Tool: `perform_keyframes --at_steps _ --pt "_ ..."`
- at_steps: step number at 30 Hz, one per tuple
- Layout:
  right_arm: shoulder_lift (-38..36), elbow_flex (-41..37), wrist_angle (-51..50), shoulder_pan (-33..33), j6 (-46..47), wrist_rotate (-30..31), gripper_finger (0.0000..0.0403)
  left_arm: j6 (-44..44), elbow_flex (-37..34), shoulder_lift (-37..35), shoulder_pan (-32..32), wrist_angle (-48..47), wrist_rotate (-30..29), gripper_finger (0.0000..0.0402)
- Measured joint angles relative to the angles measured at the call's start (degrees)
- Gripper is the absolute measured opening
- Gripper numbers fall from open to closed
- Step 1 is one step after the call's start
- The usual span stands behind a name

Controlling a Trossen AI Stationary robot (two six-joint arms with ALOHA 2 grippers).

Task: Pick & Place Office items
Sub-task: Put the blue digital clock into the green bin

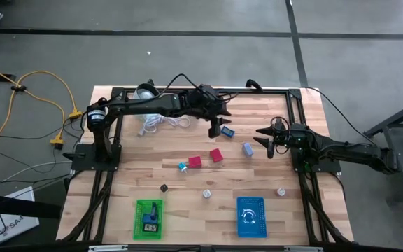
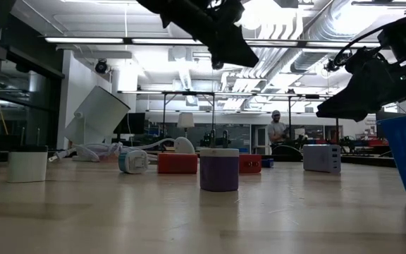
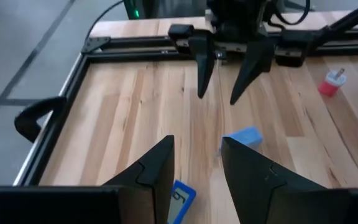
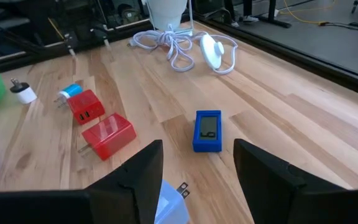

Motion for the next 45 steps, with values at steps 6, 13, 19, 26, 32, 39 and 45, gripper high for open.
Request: perform_keyframes --at_steps 6,13,19,26,32,39,45 --pt "0.02 0.00 0.31 0.00 3.60 0.10 0.0184 0.00 0.00 0.00 0.00 1.12 0.00 0.0127" --pt "0.01 0.00 7.90 0.00 4.37 -4.13 0.0184 0.00 0.00 0.00 0.00 1.29 0.00 0.0127" --pt "1.77 1.04 10.36 0.00 4.12 -3.61 0.0184 0.00 0.00 0.00 0.00 1.29 0.00 0.0127" --pt "9.63 7.61 10.00 0.01 0.50 -2.10 0.0184 0.00 0.00 0.00 0.00 1.29 0.02 0.0127" --pt "21.30 14.42 8.58 0.00 -3.15 2.22 0.0184 0.00 0.00 0.00 0.00 1.29 0.02 0.0127" --pt "33.77 20.07 8.65 0.00 -5.81 1.82 0.0184 0.00 0.00 0.00 0.00 1.29 0.02 0.0127" --pt "42.05 23.30 8.66 0.00 -6.60 4.29 0.0184 0.00 0.00 0.00 0.00 1.29 0.02 0.0127"
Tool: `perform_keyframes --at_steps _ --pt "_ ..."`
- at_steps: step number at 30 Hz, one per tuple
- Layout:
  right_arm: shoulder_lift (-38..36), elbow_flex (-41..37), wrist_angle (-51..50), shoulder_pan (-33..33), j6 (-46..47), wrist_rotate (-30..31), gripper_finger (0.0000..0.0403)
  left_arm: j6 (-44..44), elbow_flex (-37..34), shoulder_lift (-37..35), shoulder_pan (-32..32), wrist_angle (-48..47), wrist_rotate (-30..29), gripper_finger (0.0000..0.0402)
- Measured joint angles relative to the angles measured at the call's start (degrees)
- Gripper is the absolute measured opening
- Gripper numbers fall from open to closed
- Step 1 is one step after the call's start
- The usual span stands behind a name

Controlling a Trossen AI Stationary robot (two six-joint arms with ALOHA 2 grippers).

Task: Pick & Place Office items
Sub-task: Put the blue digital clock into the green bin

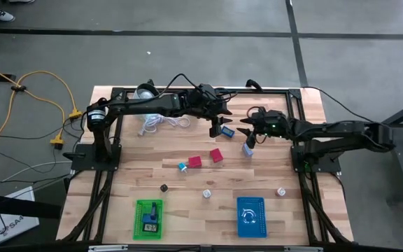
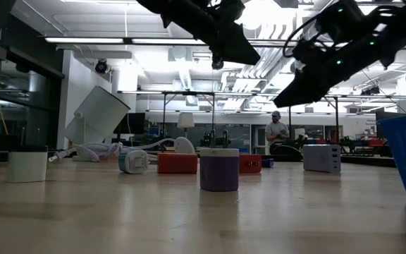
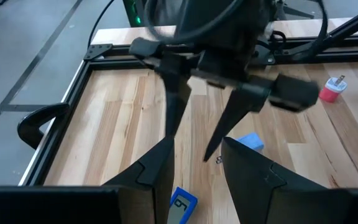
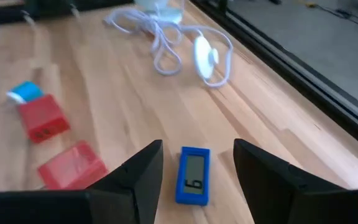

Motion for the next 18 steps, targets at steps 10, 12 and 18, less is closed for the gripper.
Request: perform_keyframes --at_steps 10,12,18 --pt "11.36 3.66 -0.05 -0.04 0.53 0.71 0.0184 0.00 0.00 -0.02 -0.02 0.00 0.00 0.0127" --pt "13.05 4.12 -0.04 -0.07 0.68 0.73 0.0184 0.02 0.00 -0.02 -0.02 0.00 0.00 0.0127" --pt "17.49 5.42 -0.80 -1.40 3.36 -0.42 0.0184 0.00 0.00 -0.02 -0.02 0.00 0.00 0.0127"
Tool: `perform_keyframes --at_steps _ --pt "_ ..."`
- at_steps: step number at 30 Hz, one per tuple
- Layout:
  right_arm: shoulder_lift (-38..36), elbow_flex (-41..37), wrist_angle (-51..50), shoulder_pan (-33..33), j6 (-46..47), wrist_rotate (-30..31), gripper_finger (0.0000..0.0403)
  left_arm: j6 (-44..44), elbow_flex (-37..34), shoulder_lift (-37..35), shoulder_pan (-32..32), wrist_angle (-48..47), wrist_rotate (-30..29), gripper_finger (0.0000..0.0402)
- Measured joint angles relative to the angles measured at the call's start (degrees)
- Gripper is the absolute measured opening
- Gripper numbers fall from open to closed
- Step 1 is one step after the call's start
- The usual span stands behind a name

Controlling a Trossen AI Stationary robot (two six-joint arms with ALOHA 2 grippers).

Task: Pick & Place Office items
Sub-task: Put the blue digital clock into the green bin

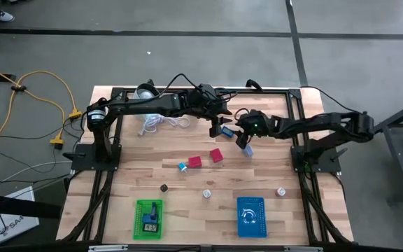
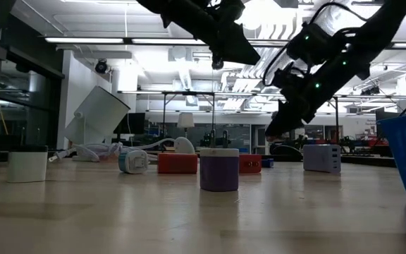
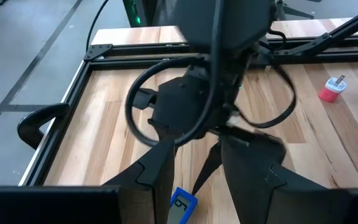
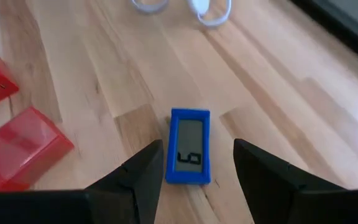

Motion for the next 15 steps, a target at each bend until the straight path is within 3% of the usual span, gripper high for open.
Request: perform_keyframes --at_steps 4,15 --pt "1.52 0.95 -1.62 -1.77 0.34 -2.51 0.0184 0.02 0.00 0.00 0.00 0.02 0.00 0.0127" --pt "1.57 6.49 -12.98 -2.40 -1.71 -2.37 0.0184 0.00 0.00 -0.02 0.00 0.00 0.00 0.0127"
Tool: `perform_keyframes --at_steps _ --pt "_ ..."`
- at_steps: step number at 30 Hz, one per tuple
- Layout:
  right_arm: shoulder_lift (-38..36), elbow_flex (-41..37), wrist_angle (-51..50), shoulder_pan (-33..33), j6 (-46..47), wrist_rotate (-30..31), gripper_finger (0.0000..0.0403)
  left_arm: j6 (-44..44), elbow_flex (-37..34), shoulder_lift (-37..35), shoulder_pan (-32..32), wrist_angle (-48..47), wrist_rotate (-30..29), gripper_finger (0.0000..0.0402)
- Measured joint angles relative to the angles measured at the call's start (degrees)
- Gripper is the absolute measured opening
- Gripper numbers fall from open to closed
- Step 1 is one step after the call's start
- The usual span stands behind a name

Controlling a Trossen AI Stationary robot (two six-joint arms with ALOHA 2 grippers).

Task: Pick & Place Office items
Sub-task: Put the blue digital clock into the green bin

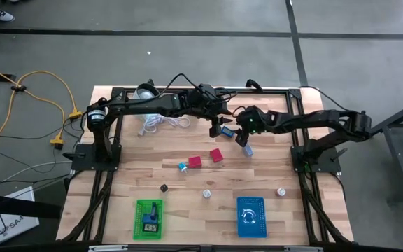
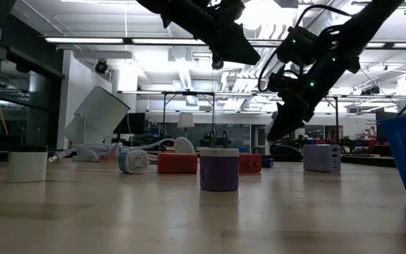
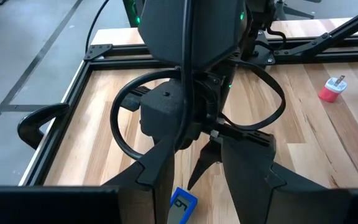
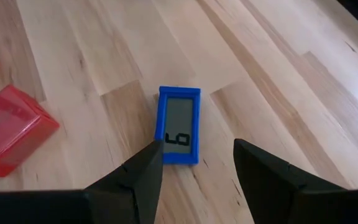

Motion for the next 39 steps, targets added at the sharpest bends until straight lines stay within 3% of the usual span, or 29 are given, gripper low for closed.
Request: perform_keyframes --at_steps 23,28,31,39 --pt "0.00 0.21 1.37 0.15 0.02 -1.70 0.0184 -0.16 -0.01 0.00 0.01 0.02 0.00 0.0127" --pt "0.00 0.21 1.54 0.15 0.06 -1.71 0.0184 -10.32 -0.02 0.00 -0.17 0.59 0.00 0.0127" --pt "0.00 0.21 2.21 0.15 0.06 -1.70 0.0184 -9.98 -0.02 -0.10 0.07 0.33 0.19 0.0127" --pt "0.00 0.19 2.93 0.15 0.10 -1.70 0.0184 -9.54 -0.04 -1.36 4.10 -3.71 8.94 0.0127"
